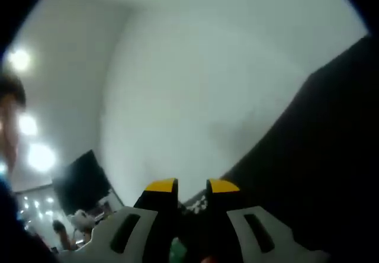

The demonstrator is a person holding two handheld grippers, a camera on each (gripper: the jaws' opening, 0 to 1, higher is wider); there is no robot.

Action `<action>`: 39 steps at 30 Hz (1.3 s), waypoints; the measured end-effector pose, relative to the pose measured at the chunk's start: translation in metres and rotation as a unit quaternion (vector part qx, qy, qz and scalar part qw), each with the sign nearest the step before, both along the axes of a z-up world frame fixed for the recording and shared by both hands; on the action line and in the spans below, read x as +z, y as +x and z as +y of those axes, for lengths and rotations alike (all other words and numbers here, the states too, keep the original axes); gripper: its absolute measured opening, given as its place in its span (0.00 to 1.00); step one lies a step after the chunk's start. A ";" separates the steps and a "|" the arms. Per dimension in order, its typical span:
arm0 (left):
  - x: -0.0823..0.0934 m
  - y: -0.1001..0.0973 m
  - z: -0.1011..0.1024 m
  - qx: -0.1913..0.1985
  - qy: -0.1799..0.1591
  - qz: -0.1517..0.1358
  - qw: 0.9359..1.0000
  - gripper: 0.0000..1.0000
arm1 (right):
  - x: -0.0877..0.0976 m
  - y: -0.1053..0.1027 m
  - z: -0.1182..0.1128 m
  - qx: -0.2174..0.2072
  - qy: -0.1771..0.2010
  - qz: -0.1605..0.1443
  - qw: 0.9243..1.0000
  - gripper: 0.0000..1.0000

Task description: Pick up the broom and sweep the trash on the tabletop into the dustpan.

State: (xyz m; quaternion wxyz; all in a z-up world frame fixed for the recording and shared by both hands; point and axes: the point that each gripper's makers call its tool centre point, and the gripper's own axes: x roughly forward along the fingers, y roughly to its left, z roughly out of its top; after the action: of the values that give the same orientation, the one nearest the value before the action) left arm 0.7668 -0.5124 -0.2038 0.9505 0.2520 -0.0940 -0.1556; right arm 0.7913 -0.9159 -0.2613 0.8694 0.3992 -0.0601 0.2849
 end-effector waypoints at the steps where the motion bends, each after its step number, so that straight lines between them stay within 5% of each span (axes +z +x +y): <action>1: -0.006 0.000 0.000 0.000 -0.006 -0.001 1.000 0.04 | -0.001 0.000 0.002 0.000 -0.008 0.002 1.000 0.21; 6: -0.027 0.001 0.007 0.005 -0.030 0.019 0.999 0.04 | -0.010 0.009 0.002 -0.002 -0.037 0.016 0.999 0.21; 11: -0.012 0.014 0.033 0.005 0.000 -0.002 1.000 0.04 | -0.014 0.009 0.002 -0.009 -0.045 0.025 0.999 0.21; 14: 0.003 0.046 0.056 -0.002 0.005 -0.004 1.000 0.04 | -0.015 0.011 0.000 -0.015 -0.046 0.029 0.998 0.21; 17: 0.013 0.101 0.079 -0.036 -0.046 0.020 0.998 0.04 | -0.016 0.011 0.000 -0.015 -0.046 0.030 0.998 0.21; 21: -0.011 0.175 0.118 0.029 -0.020 0.056 0.998 0.04 | -0.014 0.009 -0.001 -0.013 -0.036 0.027 0.999 0.21; 24: -0.026 0.195 0.110 0.022 -0.064 0.079 0.995 0.03 | -0.010 0.009 -0.001 -0.012 -0.024 0.022 0.999 0.21; 27: -0.040 0.194 0.085 -0.001 -0.101 0.110 0.989 0.04 | -0.006 0.009 0.000 -0.010 -0.010 0.018 1.000 0.21; 29: -0.046 0.189 0.068 -0.002 -0.072 0.113 0.991 0.04 | -0.005 0.004 0.004 -0.007 -0.002 0.015 1.000 0.21; 34: -0.051 0.143 0.013 -0.038 -0.061 0.134 0.988 0.05 | -0.002 0.003 -0.005 0.000 0.023 0.007 1.000 0.21; 37: -0.034 0.103 -0.017 -0.071 -0.073 0.125 0.987 0.04 | 0.000 0.004 -0.011 0.002 0.040 0.003 0.999 0.21; 39: -0.007 0.078 -0.032 -0.092 -0.102 0.104 0.985 0.04 | 0.000 0.004 -0.013 0.001 0.049 0.004 0.999 0.21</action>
State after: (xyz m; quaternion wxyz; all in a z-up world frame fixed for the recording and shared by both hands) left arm 0.8449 -0.5447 -0.2104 0.9575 0.1267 -0.0331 -0.2569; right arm 0.7950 -0.9290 -0.2611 0.8488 0.4422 -0.0700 0.2813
